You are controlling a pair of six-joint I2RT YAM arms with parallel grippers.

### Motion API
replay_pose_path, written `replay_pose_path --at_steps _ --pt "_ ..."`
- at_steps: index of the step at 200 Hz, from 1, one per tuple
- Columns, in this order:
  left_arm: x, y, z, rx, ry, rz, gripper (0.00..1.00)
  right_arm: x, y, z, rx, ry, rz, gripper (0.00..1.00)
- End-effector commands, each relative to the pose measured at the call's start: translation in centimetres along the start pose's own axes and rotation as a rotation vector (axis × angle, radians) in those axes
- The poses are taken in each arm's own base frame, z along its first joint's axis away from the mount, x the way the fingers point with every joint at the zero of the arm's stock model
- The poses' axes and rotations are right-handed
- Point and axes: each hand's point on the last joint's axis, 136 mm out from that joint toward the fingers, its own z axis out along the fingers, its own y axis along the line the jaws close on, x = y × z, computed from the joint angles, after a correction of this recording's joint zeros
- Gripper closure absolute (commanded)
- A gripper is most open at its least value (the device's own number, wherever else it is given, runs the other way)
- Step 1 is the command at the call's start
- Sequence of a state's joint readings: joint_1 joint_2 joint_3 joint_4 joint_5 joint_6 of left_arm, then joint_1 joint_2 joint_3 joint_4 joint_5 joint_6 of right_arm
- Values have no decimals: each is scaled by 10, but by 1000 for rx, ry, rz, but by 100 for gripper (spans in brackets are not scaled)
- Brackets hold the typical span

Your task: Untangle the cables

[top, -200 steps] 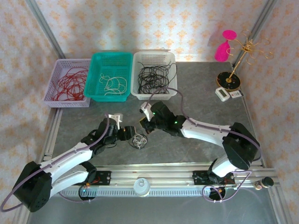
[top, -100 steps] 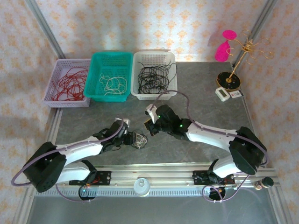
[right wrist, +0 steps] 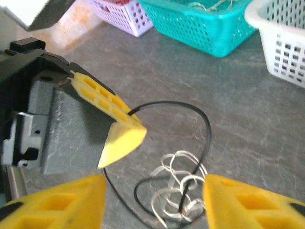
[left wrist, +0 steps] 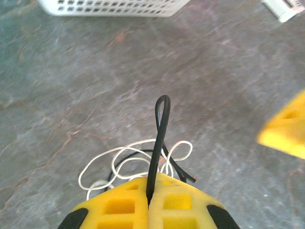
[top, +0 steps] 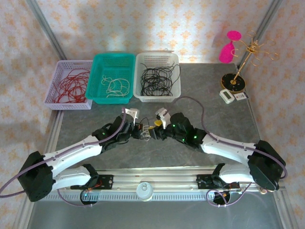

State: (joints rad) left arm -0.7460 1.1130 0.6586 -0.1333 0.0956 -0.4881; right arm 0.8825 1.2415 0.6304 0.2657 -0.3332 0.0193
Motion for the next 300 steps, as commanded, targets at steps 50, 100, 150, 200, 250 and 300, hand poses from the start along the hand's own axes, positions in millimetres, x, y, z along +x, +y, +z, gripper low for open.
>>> replay_pose_path --at_steps 50,100,150,200,250,300 --pt "-33 -42 -52 136 -87 68 100 -19 -29 21 49 -117 86 39" --pt "-63 -69 -87 263 -189 69 100 2 -49 49 100 -89 209 48" --pt "-106 -74 -124 255 -367 67 100 56 -84 45 256 -55 324 50" --pt "-143 -66 -147 154 -490 74 100 48 -98 8 342 -94 304 47" --pt "-167 -70 -147 121 -535 24 100 -26 -29 -49 8 -369 168 40" --pt "-189 -82 -145 129 -567 5 100 -64 -8 -60 -144 -522 402 37"
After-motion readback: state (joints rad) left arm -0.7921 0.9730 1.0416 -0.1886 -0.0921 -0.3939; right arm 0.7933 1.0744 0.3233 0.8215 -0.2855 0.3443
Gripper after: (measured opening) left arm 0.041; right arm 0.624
